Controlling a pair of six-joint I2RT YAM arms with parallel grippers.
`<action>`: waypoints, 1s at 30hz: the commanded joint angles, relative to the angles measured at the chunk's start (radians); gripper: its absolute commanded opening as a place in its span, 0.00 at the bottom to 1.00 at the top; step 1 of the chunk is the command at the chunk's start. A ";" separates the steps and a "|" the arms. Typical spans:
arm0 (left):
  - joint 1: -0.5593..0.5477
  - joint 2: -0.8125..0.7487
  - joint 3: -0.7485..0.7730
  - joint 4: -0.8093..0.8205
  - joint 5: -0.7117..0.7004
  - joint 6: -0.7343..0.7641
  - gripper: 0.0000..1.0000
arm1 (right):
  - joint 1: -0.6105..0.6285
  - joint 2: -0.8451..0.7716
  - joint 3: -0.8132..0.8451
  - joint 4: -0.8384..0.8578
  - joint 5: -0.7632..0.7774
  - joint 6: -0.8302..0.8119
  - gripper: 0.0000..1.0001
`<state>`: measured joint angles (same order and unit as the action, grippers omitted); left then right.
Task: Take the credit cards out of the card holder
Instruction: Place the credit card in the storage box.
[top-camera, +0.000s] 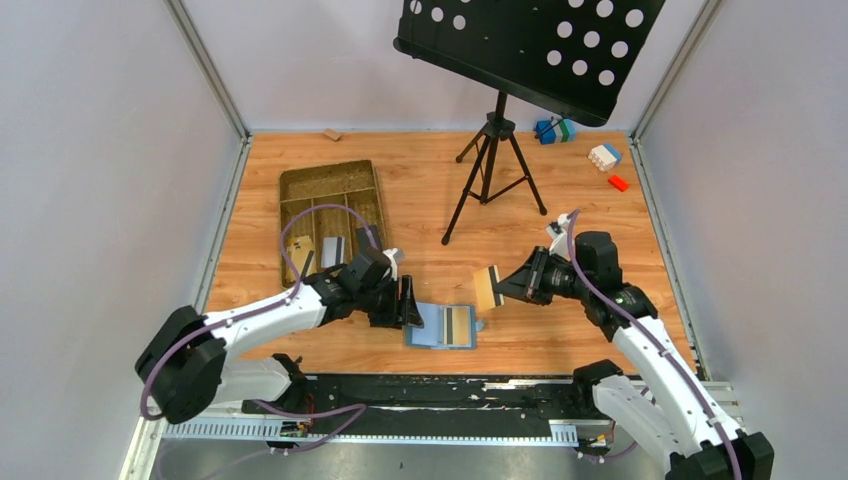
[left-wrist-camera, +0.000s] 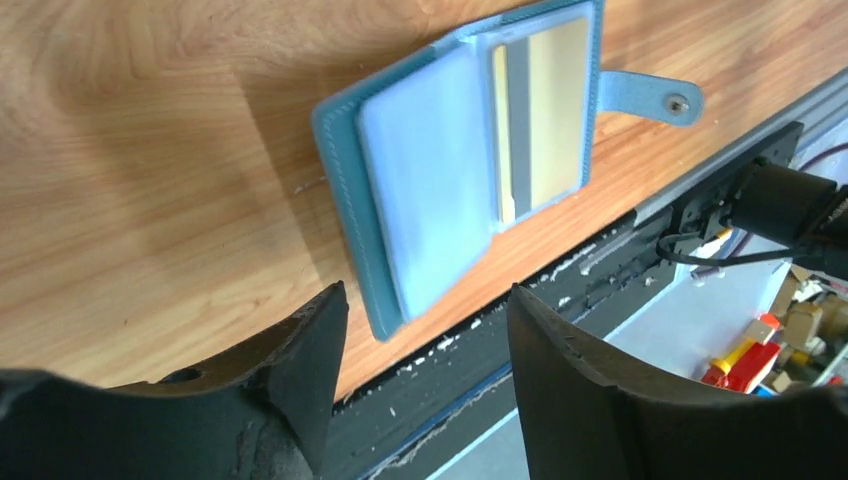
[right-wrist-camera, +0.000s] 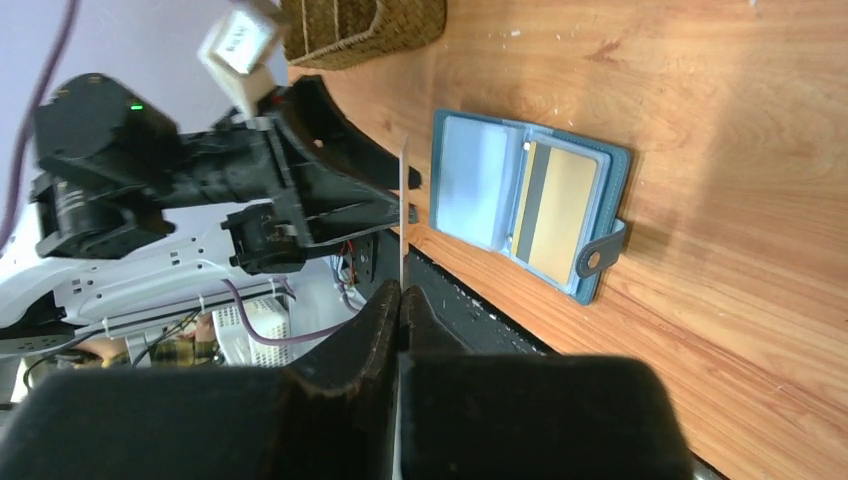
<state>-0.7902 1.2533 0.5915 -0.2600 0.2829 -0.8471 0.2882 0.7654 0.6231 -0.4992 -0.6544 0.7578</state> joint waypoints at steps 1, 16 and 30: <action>0.000 -0.137 0.080 -0.174 -0.036 0.071 0.68 | 0.046 0.042 -0.040 0.171 -0.028 0.073 0.00; 0.002 -0.392 -0.079 0.470 0.115 -0.292 0.61 | 0.257 0.185 0.057 0.453 -0.041 0.227 0.00; 0.003 -0.372 -0.151 0.725 0.135 -0.449 0.50 | 0.295 0.169 0.031 0.591 -0.073 0.296 0.00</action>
<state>-0.7898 0.8814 0.4450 0.3679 0.4099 -1.2572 0.5674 0.9550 0.6422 -0.0143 -0.7025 1.0248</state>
